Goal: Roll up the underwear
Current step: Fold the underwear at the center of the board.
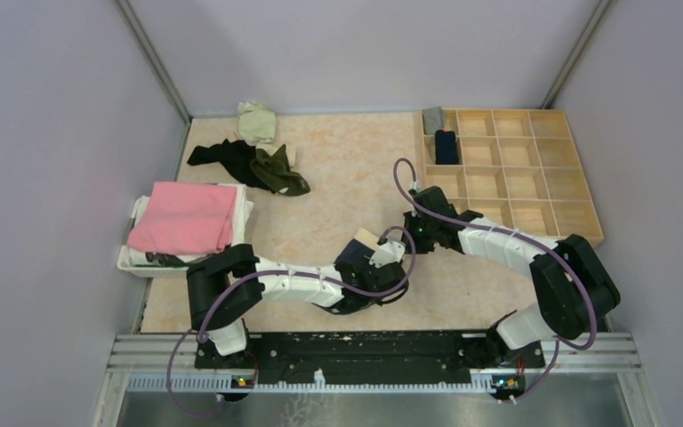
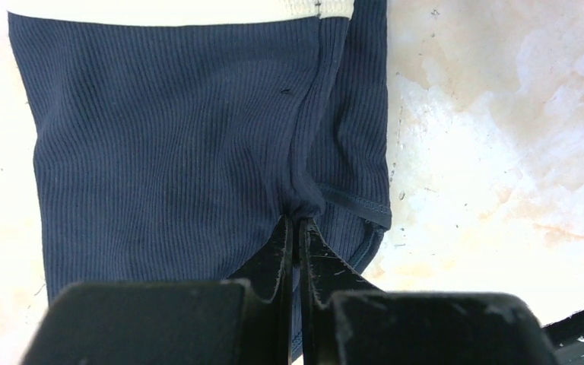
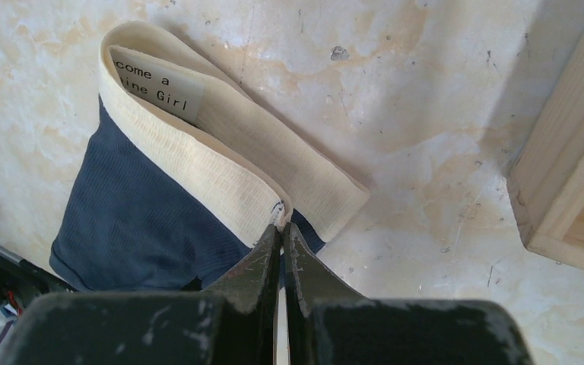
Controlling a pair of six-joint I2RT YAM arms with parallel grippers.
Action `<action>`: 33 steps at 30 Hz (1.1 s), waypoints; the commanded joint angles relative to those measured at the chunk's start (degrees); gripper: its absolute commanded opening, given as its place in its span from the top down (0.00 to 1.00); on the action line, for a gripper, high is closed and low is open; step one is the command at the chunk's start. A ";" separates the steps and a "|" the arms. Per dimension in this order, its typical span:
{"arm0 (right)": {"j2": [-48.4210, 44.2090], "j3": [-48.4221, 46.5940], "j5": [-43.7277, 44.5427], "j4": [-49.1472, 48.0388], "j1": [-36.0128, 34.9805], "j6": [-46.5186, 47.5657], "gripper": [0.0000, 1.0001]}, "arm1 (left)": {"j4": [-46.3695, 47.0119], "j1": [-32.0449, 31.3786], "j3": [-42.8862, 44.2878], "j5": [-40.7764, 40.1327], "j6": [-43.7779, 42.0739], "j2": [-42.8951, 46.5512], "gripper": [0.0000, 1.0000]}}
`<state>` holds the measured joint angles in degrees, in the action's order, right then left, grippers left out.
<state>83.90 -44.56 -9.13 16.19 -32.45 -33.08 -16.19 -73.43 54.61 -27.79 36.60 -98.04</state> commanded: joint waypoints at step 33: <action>6.07 4.19 4.65 -2.51 0.24 0.38 1.00 | -0.86 -0.40 4.48 2.17 -4.04 5.09 1.00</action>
<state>87.20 -42.63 -5.65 13.98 -32.45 -33.21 -17.21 -73.52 55.64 -26.89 35.40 -97.51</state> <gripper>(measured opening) 0.006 0.053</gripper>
